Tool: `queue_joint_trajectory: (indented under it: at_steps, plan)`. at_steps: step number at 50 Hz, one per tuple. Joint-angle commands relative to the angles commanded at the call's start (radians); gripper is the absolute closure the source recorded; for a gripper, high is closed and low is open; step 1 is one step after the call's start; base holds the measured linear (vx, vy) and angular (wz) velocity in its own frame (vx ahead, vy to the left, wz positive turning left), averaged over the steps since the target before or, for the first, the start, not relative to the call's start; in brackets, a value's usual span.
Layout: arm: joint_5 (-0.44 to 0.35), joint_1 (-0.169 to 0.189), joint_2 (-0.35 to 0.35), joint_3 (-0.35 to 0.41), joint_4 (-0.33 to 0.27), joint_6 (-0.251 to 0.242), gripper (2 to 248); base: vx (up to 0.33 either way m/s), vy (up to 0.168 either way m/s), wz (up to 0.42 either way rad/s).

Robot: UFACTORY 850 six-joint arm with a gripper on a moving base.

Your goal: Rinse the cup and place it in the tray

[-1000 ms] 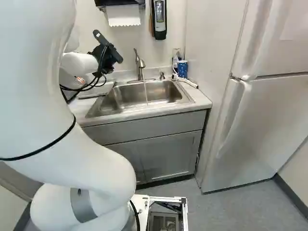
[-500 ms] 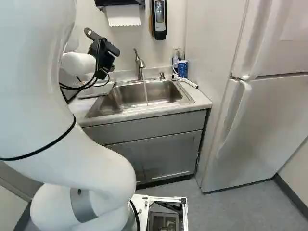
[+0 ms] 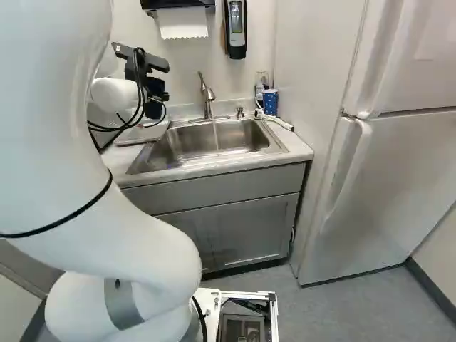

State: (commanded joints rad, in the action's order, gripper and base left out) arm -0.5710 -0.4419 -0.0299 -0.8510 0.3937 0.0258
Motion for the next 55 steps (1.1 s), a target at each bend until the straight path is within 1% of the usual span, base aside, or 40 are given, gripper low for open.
queue_joint_trajectory:
  at_steps: [22, 34, 55]
  plan:
    - [0.000, 0.000, 0.000, 0.000, -0.043, -0.231, 125, 0.000, 0.000, 0.000]
    - [0.000, 0.000, 0.000, 0.000, -0.045, -0.357, 125, 0.000, 0.000, 0.000]
    - [0.000, -0.002, 0.003, -0.003, -0.045, -0.357, 125, 0.000, 0.000, 0.000]
